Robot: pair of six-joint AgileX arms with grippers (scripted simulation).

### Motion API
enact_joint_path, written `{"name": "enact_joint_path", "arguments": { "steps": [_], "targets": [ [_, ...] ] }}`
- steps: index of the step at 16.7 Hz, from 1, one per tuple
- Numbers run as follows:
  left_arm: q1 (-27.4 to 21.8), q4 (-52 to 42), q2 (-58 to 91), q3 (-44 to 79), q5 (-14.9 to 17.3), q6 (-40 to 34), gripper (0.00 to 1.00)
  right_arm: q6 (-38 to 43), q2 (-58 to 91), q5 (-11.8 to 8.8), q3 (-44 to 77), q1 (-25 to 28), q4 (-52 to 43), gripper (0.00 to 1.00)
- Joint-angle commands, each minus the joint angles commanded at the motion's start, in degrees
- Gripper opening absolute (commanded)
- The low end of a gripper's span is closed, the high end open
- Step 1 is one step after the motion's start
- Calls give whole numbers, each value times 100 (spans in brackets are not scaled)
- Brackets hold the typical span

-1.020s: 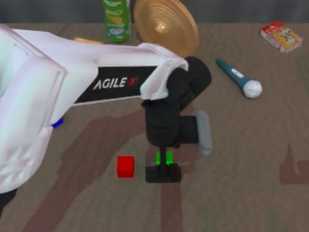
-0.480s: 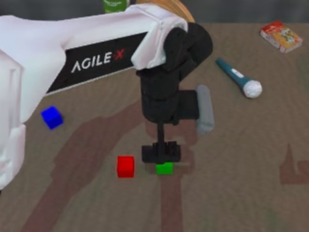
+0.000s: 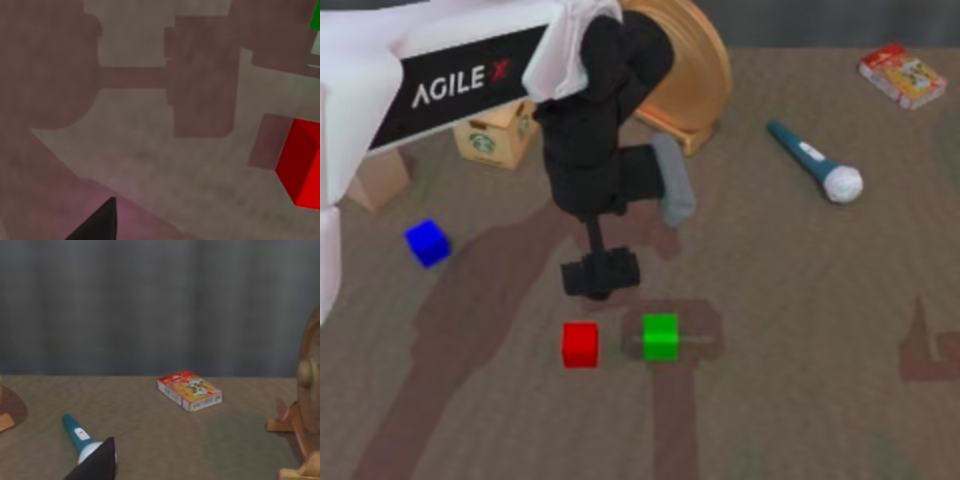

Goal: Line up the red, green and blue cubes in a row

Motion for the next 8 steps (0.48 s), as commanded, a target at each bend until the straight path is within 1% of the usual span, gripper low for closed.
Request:
{"name": "enact_joint_path", "arguments": {
  "steps": [5, 7, 8],
  "targets": [
    [1858, 73, 163, 35, -16, -38, 100, 0, 0, 0, 0, 0, 0, 100],
    [2386, 109, 201, 49, -21, -49, 100, 0, 0, 0, 0, 0, 0, 100],
    [2560, 127, 211, 54, -23, -55, 100, 0, 0, 0, 0, 0, 0, 100]
  ]
}}
